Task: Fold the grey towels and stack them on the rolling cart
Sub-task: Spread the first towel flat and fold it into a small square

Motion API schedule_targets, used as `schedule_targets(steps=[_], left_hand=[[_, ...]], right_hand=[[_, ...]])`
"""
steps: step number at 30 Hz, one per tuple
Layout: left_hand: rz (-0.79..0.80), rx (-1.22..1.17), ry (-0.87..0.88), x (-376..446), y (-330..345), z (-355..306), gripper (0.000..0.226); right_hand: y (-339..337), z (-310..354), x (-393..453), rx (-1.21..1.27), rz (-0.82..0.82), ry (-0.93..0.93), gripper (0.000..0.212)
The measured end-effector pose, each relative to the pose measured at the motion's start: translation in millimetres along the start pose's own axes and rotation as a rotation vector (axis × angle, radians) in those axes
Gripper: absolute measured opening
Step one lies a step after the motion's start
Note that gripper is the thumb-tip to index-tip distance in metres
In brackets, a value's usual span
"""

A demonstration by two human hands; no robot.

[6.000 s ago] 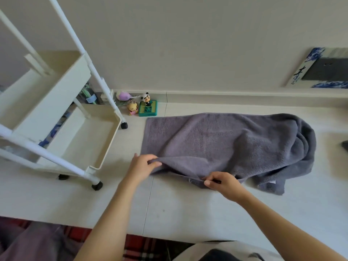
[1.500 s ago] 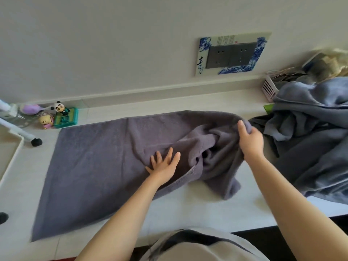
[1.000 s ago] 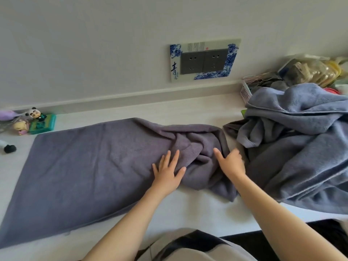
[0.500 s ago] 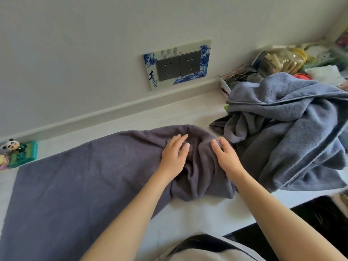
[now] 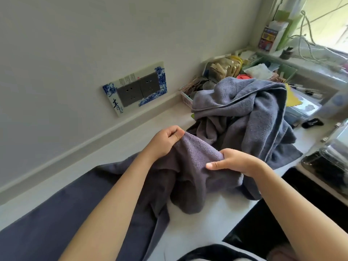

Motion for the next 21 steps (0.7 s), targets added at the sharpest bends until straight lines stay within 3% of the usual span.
schedule_targets(steps=[2, 5, 8, 9, 13, 15, 17, 19, 21], left_hand=[[-0.064, 0.012, 0.001, -2.0, -7.3, 4.4, 0.032], [-0.189, 0.080, -0.066, -5.5, -22.6, 17.9, 0.027], [-0.154, 0.397, -0.158, -9.1, -21.8, 14.6, 0.030], [-0.123, 0.389, -0.170, -8.0, -18.5, 10.1, 0.030], [0.171, -0.309, -0.092, -6.3, -0.2, -12.4, 0.051], [0.244, -0.374, -0.052, -7.4, 4.9, -17.0, 0.053], [0.207, -0.296, -0.025, -5.7, 4.1, -17.2, 0.046], [0.131, -0.279, 0.027, -3.4, 0.9, -16.0, 0.034], [0.067, -0.315, 0.048, -3.1, -2.7, -16.5, 0.026]], right_hand=[[-6.4, 3.2, -9.1, 0.032, -0.015, 0.014, 0.071], [-19.4, 8.9, -23.2, 0.221, -0.072, -0.075, 0.048], [-25.1, 21.2, -28.1, 0.330, -0.144, -0.214, 0.047], [-25.8, 27.9, -26.8, 0.294, -0.173, -0.264, 0.045], [-14.8, 62.3, -17.7, 0.021, -0.139, -0.405, 0.036], [-12.8, 71.0, -12.8, -0.012, -0.176, -0.444, 0.040], [-16.8, 72.0, -11.5, -0.018, -0.205, -0.413, 0.058], [-23.6, 65.8, -11.1, -0.094, -0.164, -0.284, 0.071], [-30.4, 57.8, -10.7, -0.114, -0.066, -0.159, 0.069]])
Point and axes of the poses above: each hand's wrist, its own x-axis towards the middle knuckle, its own y-axis out of the palm, z = x × y, the point moved 2 cm from there along x, towards the middle knuckle, and after that the axes turned 9 degrees about z, right-handed, at the moved point
